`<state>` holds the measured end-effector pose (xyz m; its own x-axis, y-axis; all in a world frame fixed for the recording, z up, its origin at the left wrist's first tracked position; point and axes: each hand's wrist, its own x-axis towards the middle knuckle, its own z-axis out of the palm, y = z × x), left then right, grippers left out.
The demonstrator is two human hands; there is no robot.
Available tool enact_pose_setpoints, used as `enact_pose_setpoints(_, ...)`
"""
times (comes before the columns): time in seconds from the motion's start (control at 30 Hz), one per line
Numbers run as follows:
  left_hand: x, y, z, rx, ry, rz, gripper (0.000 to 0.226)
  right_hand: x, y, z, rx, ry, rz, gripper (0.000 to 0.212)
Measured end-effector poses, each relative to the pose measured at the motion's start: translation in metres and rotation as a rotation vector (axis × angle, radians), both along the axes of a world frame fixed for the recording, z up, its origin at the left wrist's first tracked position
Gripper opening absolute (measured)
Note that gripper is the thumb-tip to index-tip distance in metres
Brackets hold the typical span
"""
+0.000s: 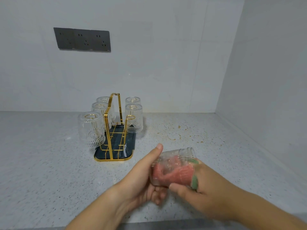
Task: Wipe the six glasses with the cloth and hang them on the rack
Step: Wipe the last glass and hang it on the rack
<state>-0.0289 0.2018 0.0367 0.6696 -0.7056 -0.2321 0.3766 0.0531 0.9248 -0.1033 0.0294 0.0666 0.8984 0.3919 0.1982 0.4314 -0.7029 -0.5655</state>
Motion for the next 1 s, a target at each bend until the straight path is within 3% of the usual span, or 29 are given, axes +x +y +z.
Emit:
enact_pose_setpoints(0.07, -0.001, -0.001, -0.003, -0.06, -0.056, 0.027, 0.058, 0.004, 0.002, -0.001, 0.332, 0.171, -0.079, 0.017)
enact_pose_setpoints(0.13, -0.001, -0.004, -0.009, -0.053, -0.219, 0.137, 0.038, 0.007, 0.0, -0.005, 0.588, 0.399, -0.188, 0.028)
enact_pose_setpoints(0.2, -0.001, -0.005, -0.013, -0.009, -0.33, 0.247, 0.049, 0.01, -0.001, -0.008, 0.677, 0.493, -0.189, 0.034)
enact_pose_setpoints(0.27, -0.001, -0.005, -0.014, -0.02, -0.265, 0.283, 0.07, 0.005, 0.003, -0.004, 0.569, 0.445, -0.138, 0.025)
enact_pose_setpoints(0.4, -0.003, 0.0, -0.001, -0.016, 0.069, 0.098, 0.059, 0.001, 0.002, -0.005, -0.214, -0.116, 0.007, 0.021)
enact_pose_setpoints(0.43, -0.002, 0.003, 0.0, -0.006, 0.102, 0.051, 0.059, 0.002, 0.0, -0.006, -0.305, -0.161, 0.033, 0.024)
enact_pose_setpoints(0.5, -0.001, 0.006, -0.004, 0.017, 0.131, -0.012, 0.064, 0.004, -0.002, -0.009, -0.303, -0.129, 0.04, 0.022)
enact_pose_setpoints(0.57, 0.001, 0.008, -0.006, -0.027, 0.124, -0.057, 0.069, 0.005, -0.003, -0.01, -0.17, -0.08, 0.026, 0.019)
enact_pose_setpoints(0.67, -0.001, 0.006, -0.01, -0.099, 0.012, -0.003, 0.072, 0.004, -0.001, -0.005, 0.376, 0.258, -0.128, 0.024)
enact_pose_setpoints(0.77, -0.001, 0.004, -0.017, -0.062, -0.233, 0.161, 0.08, 0.003, 0.004, -0.002, 0.595, 0.416, -0.244, 0.03)
enact_pose_setpoints(0.87, -0.004, 0.003, -0.012, -0.102, -0.265, 0.22, 0.06, 0.001, 0.009, 0.0, 0.587, 0.378, -0.232, 0.027)
enact_pose_setpoints(1.0, -0.007, 0.005, 0.0, -0.166, 0.021, 0.08, 0.049, -0.005, 0.012, 0.008, 0.252, 0.117, -0.071, 0.02)
